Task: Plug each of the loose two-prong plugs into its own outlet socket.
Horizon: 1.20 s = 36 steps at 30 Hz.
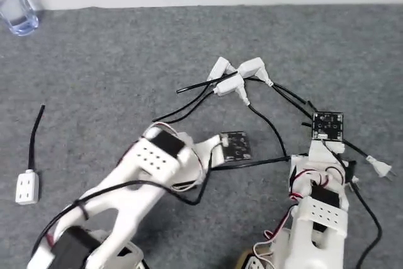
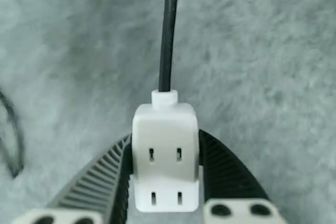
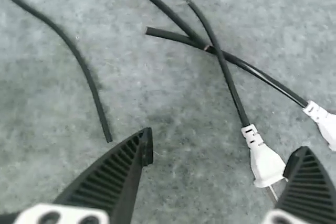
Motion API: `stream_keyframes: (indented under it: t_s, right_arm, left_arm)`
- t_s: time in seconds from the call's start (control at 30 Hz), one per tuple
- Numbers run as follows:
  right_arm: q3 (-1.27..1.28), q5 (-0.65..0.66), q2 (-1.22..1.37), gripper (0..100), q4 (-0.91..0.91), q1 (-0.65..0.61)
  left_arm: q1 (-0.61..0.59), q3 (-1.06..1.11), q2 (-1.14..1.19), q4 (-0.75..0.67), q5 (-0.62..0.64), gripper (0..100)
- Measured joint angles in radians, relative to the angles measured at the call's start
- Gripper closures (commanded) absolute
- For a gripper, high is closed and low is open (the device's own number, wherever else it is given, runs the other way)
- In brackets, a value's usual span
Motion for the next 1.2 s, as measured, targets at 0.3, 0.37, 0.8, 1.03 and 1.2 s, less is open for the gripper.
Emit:
stream_keyframes:
  t_s: [0.3, 0.37, 0.8, 1.03, 1.2]
  right_arm:
    - [-0.012, 0.002, 0.000, 61.5, -0.015, 0.000]
    - [-0.012, 0.002, 0.000, 61.5, -0.025, 0.000]
    - [-0.012, 0.003, 0.000, 61.5, -0.052, 0.000]
    - [-0.012, 0.003, 0.000, 61.5, -0.052, 0.000]
    - [-0.012, -0.021, 0.000, 61.5, -0.052, 0.044]
  left_arm:
    - [0.058, -0.215, 0.390, -0.046, -0.003, 99]
    - [0.075, -0.238, 0.408, -0.044, -0.003, 99]
    - [0.117, -0.285, 0.427, -0.035, 0.035, 66]
    - [0.121, -0.333, 0.427, -0.011, 0.086, 61]
    - [0.101, -0.422, 0.427, 0.086, 0.087, 61]
